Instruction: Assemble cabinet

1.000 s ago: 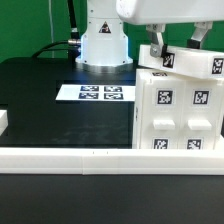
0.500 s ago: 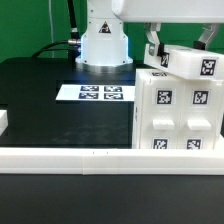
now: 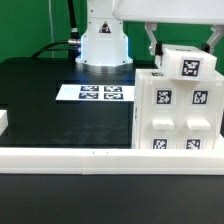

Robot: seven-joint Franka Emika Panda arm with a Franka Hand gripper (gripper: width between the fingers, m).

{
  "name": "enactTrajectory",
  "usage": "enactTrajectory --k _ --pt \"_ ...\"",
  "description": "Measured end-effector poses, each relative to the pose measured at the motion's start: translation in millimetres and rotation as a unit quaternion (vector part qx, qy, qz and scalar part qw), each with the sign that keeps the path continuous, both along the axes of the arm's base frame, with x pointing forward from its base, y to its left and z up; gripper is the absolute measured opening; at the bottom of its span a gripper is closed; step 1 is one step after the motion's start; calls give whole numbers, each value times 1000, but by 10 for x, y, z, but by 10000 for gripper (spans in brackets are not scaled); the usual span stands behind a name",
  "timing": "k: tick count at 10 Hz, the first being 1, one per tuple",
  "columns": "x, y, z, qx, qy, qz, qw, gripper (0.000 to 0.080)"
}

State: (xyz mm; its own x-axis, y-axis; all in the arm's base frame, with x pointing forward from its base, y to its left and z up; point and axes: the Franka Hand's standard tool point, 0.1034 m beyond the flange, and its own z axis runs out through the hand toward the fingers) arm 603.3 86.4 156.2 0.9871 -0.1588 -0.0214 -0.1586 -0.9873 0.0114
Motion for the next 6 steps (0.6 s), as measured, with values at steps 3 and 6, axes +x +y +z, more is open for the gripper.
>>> enactTrajectory --k 3,6 --pt "12 20 -2 10 -9 -99 995 564" --pt "15 48 -3 15 -8 -180 984 564"
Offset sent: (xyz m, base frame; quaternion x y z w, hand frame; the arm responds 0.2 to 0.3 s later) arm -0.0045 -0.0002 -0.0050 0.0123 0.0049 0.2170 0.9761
